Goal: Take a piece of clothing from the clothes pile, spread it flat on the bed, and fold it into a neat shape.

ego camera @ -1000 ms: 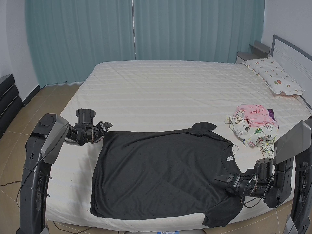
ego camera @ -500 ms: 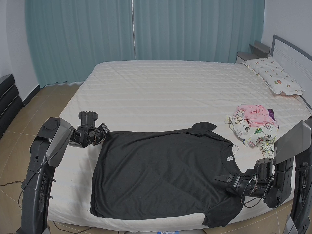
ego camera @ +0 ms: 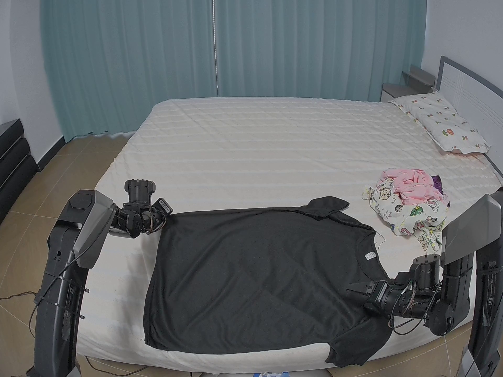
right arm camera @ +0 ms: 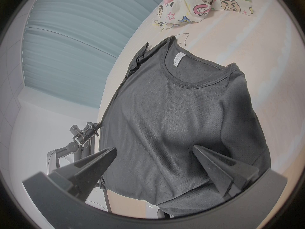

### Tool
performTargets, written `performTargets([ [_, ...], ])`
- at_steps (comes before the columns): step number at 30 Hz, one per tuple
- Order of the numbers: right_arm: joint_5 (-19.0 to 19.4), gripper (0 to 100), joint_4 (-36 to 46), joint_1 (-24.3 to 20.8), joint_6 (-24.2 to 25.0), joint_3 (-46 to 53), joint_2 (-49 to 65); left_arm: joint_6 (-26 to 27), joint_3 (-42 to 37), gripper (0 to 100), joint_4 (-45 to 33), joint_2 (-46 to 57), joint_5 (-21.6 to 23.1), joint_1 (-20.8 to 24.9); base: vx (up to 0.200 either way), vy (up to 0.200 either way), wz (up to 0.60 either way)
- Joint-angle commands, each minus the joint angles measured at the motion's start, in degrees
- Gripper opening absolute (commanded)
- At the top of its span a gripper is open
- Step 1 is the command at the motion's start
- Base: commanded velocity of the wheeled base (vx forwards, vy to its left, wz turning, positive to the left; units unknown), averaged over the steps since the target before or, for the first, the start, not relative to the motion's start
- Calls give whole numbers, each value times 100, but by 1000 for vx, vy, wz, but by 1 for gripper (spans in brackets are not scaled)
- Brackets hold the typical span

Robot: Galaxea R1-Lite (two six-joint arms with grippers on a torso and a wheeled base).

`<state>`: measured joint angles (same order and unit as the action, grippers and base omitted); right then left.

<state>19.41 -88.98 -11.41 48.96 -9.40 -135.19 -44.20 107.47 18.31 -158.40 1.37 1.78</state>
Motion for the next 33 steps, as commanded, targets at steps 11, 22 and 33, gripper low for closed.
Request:
performTargets([
  [11, 2, 100, -102, -2, 0, -1, -7, -150, 81, 100, -56, 3, -13, -46, 0, 0, 0],
  [22, 10, 100, -102, 42, 53, -53, 46, -695, -367, 100, -29, 495, 145, -231, 0, 0, 0],
  [33, -482, 100, -102, -54, 378, -176, 1153, -1117, -1738, 100, 41, 2024, 988, -530, 0, 0, 0],
])
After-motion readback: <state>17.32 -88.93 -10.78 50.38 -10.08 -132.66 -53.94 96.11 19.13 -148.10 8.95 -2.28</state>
